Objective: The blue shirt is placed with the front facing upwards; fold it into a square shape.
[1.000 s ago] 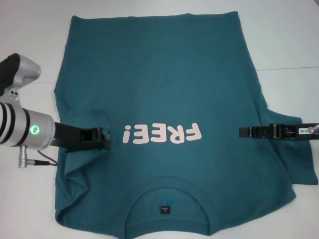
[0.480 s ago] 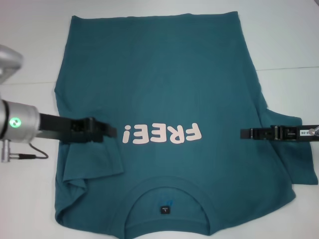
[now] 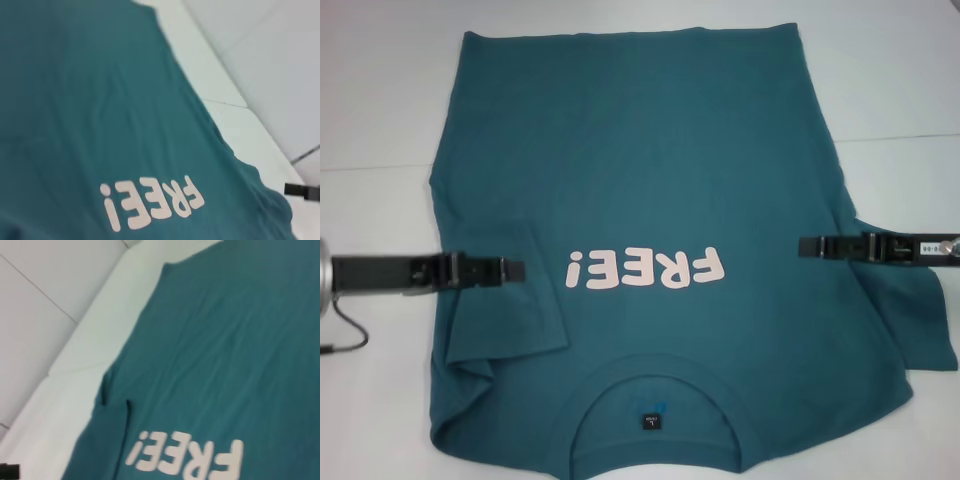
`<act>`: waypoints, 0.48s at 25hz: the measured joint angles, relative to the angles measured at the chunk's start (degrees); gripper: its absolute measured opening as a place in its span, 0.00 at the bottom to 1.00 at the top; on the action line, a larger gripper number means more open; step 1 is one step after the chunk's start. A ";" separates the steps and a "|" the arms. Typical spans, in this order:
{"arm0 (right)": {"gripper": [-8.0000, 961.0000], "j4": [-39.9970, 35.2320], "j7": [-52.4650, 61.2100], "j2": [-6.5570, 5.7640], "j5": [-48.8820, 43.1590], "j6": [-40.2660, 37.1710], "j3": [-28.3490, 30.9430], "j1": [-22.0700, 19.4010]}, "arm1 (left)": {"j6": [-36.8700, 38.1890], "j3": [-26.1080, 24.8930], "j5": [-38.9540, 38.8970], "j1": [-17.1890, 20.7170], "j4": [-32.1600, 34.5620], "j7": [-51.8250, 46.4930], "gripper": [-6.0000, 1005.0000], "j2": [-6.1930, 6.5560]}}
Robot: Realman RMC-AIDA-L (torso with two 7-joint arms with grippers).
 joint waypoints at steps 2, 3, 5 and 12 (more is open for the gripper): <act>0.65 0.01 0.08 0.00 0.50 -1.02 0.17 0.09 | 0.25 0.27 -0.41 2.33 4.02 3.52 0.48 -1.81; 0.65 0.02 0.14 -0.04 0.66 -1.71 0.25 0.11 | 0.20 0.39 -0.44 3.56 6.23 4.81 0.49 -2.80; 0.65 0.03 0.48 -0.15 0.77 -2.72 0.64 0.12 | 0.46 0.43 -0.79 5.34 8.93 6.90 0.52 -3.99; 0.65 -0.14 2.97 -1.76 0.77 -6.94 1.67 0.05 | 8.64 0.93 -2.33 7.61 6.57 15.59 0.79 -3.72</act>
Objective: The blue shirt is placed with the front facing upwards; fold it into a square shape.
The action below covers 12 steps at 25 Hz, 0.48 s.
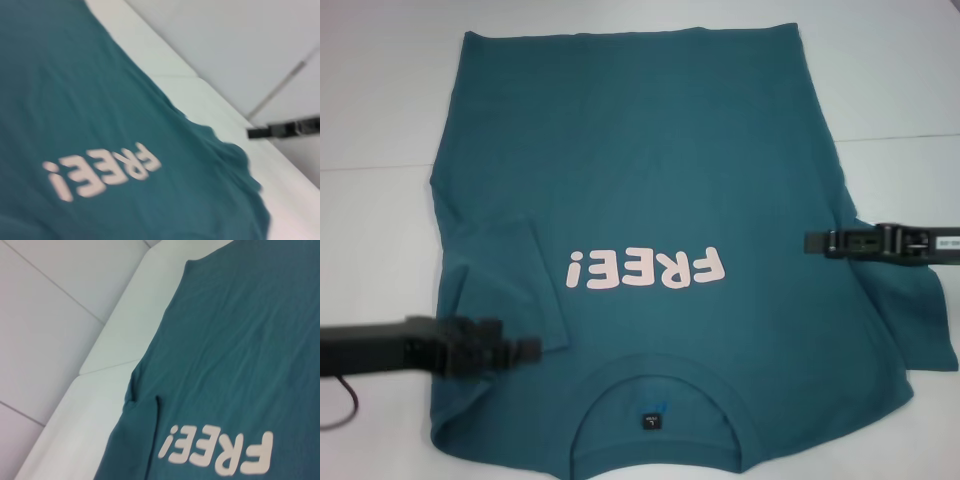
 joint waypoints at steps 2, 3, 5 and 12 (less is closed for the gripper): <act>0.65 -0.38 2.02 -1.16 -0.08 -0.81 0.09 -0.21 | 1.33 0.09 0.00 0.29 -0.68 1.91 0.82 -0.32; 0.65 -0.48 2.74 -1.74 -0.14 -1.14 0.15 -0.36 | 1.59 0.13 -0.11 0.48 -1.03 2.59 0.84 -0.48; 0.65 -0.61 3.98 -3.08 -0.29 -1.58 0.36 -0.87 | 1.85 0.13 -0.42 0.80 -1.92 3.74 0.87 -0.62; 0.65 -1.22 4.93 -4.71 -2.91 -2.00 1.98 -3.42 | 1.63 0.09 -0.53 1.79 -3.38 5.32 0.93 -0.66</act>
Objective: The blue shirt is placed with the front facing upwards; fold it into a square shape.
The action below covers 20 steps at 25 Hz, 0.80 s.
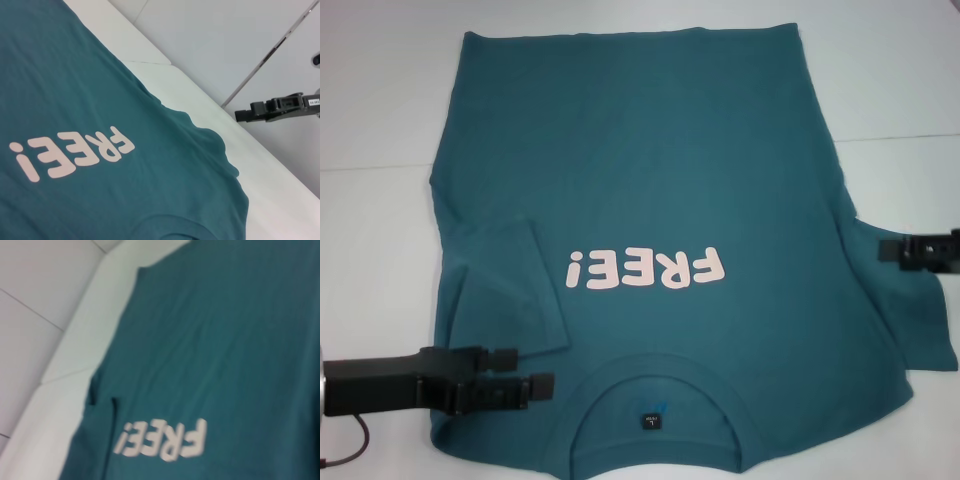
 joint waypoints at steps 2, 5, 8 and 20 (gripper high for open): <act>0.65 -0.06 1.36 -0.05 -2.89 0.73 0.95 -0.17 | -0.07 -0.24 -0.12 0.10 -0.08 -0.04 0.93 -0.01; 0.65 -0.26 4.14 -0.08 -7.50 2.37 2.32 -0.01 | -0.19 -0.41 -0.71 0.11 -0.10 -0.28 0.93 -0.02; 0.65 -1.50 6.23 -0.14 -10.11 2.84 2.97 0.28 | -0.23 -0.42 -1.67 0.11 -0.10 -0.30 0.93 -0.04; 0.65 -2.86 10.10 0.44 -14.01 8.52 3.39 0.44 | -1.25 -0.57 -2.36 0.17 -0.52 -0.38 0.93 -0.07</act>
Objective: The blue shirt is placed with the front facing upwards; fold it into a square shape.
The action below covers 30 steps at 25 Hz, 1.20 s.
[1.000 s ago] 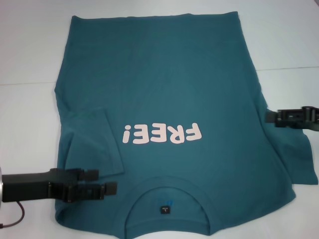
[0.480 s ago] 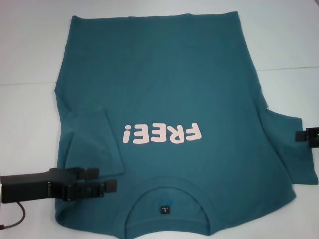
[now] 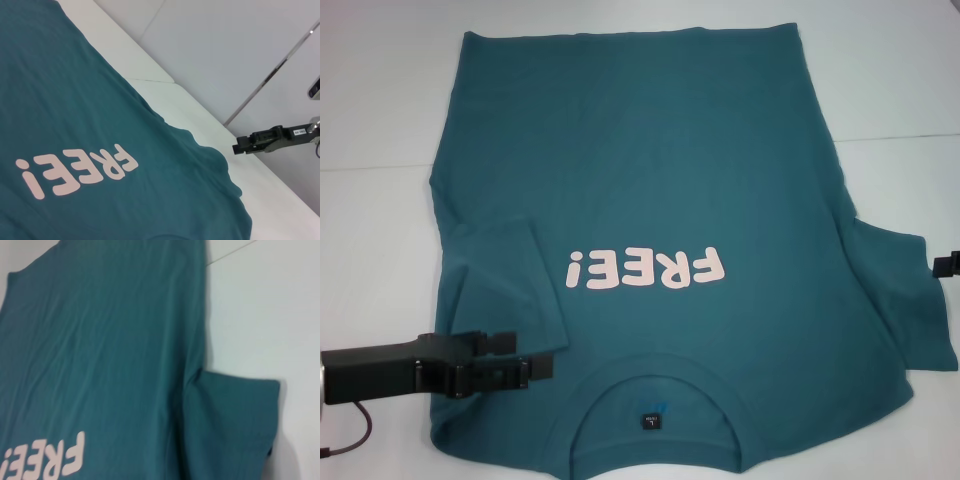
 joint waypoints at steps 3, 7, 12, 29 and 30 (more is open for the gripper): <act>0.65 1.35 0.01 0.29 -0.02 2.23 -0.27 0.32 | -0.16 0.00 0.00 0.01 -0.01 0.00 0.93 0.00; 0.65 3.94 0.01 0.37 -0.30 4.94 -0.64 1.13 | -0.90 0.00 0.00 -0.07 -0.30 0.01 0.93 0.00; 0.65 6.58 0.01 0.57 -2.24 7.34 -1.04 2.54 | -2.04 0.00 0.00 -0.12 -0.72 0.02 0.93 0.00; 0.65 8.59 -0.37 1.33 -1.97 9.01 -1.26 4.61 | -3.78 0.10 0.00 0.10 -2.22 0.48 0.93 0.00; 0.65 8.59 -0.39 1.38 -1.98 9.00 -1.26 4.67 | -3.78 0.09 0.00 0.10 -2.22 0.48 0.93 0.00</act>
